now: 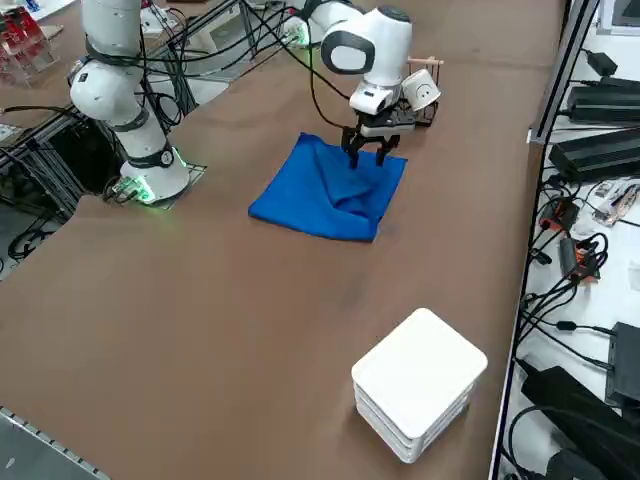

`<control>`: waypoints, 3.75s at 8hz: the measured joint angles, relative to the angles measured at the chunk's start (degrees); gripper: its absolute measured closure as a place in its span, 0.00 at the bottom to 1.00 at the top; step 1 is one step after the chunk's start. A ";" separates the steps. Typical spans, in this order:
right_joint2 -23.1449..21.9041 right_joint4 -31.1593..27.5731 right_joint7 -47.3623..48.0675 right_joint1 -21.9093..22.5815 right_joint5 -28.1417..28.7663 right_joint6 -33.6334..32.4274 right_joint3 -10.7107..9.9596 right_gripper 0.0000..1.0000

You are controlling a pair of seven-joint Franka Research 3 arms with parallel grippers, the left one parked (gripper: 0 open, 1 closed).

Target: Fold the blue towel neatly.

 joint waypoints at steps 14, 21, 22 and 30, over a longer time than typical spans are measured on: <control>5.12 -1.65 6.51 0.14 0.83 7.43 0.42 0.39; 4.82 -1.46 6.61 0.13 0.87 6.39 0.40 0.97; 4.66 -1.40 6.61 0.12 0.87 6.02 0.39 0.97; 1.64 0.92 -3.47 1.65 0.85 3.94 4.28 0.97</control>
